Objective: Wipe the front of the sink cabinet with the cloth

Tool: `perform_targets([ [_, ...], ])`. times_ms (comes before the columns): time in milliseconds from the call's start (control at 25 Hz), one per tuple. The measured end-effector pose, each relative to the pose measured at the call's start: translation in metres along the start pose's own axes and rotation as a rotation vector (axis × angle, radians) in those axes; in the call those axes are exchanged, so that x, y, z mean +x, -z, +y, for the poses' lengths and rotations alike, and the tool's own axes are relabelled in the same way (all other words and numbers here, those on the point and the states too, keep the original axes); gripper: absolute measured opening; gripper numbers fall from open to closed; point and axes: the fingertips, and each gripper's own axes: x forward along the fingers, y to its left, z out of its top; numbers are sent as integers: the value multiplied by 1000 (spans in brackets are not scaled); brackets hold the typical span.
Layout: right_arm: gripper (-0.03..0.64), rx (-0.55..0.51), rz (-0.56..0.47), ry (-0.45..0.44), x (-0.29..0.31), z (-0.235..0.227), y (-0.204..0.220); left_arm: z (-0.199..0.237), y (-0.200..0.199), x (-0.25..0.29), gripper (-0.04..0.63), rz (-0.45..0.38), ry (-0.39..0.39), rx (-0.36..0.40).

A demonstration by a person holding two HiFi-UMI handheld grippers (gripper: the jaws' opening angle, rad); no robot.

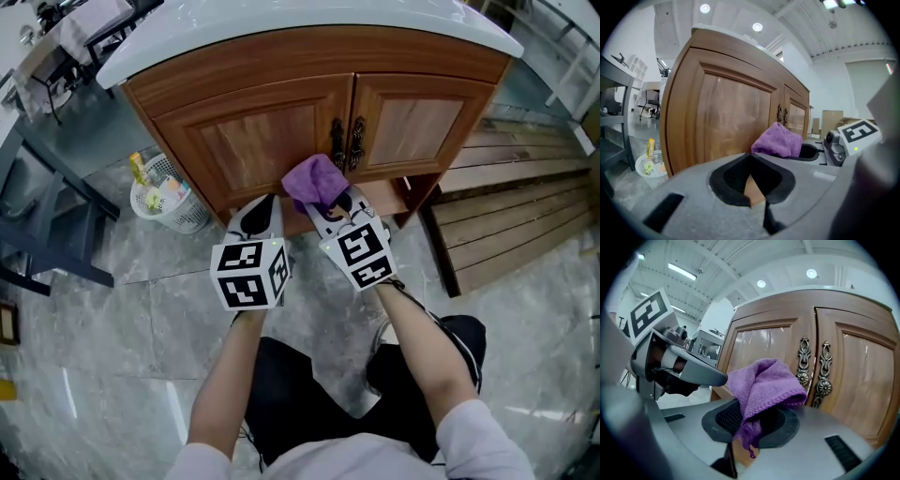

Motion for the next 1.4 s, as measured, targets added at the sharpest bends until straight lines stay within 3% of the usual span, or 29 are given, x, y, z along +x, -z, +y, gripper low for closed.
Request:
perform_targets([
  [920, 74, 42, 40, 212, -73, -99, 28, -101, -10, 60, 5, 7, 200, 48],
  [1400, 74, 83, 83, 383, -108, -179, 58, -156, -14, 100, 5, 9, 310, 67],
])
